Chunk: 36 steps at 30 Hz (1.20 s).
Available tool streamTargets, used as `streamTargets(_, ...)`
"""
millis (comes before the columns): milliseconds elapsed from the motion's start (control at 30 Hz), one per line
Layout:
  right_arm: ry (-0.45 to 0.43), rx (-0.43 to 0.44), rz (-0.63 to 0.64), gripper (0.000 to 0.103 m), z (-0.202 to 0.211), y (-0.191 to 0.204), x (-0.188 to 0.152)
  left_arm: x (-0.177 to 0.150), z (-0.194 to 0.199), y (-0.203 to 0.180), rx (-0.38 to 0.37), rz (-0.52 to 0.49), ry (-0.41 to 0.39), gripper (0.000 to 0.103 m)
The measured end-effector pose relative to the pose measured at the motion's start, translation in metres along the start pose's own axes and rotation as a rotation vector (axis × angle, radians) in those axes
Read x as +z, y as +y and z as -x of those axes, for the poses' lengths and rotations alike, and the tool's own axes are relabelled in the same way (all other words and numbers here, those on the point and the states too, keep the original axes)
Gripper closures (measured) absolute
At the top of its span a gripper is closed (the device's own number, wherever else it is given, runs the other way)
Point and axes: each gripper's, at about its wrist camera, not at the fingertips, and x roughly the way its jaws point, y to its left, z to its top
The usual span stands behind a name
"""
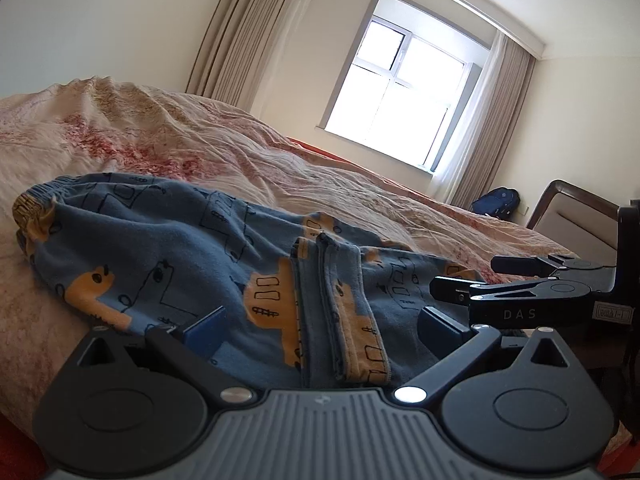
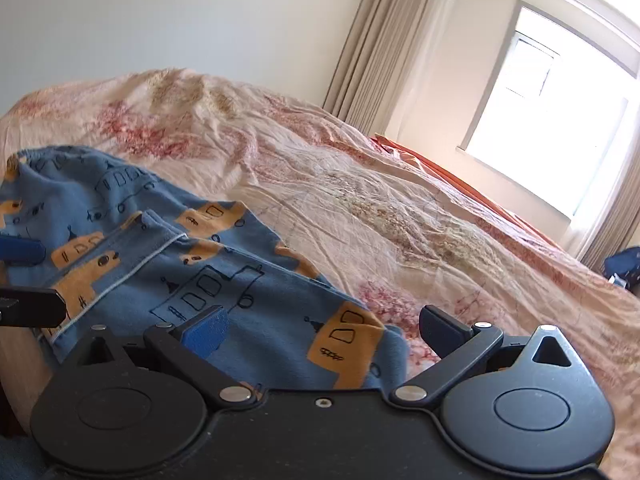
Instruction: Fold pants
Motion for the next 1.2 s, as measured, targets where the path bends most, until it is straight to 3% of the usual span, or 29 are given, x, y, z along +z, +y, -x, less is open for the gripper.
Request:
streamTargets(167, -0.061, 0.071, -0.166, 0.001, -0.004, 0.008, -0.003, 0.002, 0.014, 0.01, 0.083, 0.009, 0.014, 0.0)
streamTargets(300, -0.078, 0.101, -0.254, 0.001, -0.003, 0.022, -0.006, 0.004, 0.04, 0.03, 0.141, 0.054, -0.027, 0.0)
streamTargets(567, -0.102, -0.022, -0.273, 0.0, -0.007, 0.06, -0.039, 0.029, 0.042, 0.092, 0.274, 0.151, -0.12, 0.0)
streamTargets(700, -0.124, -0.026, -0.292, 0.0, -0.007, 0.06, -0.047, 0.036, 0.028, 0.121, 0.258, 0.264, -0.09, 0.001)
streamTargets(900, -0.135, -0.028, -0.29, 0.0, -0.007, 0.061, -0.051, 0.033, 0.03, 0.156, 0.141, 0.528, -0.137, 0.003)
streamTargets(967, -0.139, -0.035, -0.286, 0.0, -0.007, 0.062, -0.052, 0.033, 0.028, 0.163, 0.122, 0.575, -0.137, 0.015)
streamTargets(1200, -0.15, -0.062, -0.265, 0.0, -0.005, 0.066, -0.053, 0.032, 0.027, 0.165, 0.221, 0.626, -0.131, 0.068)
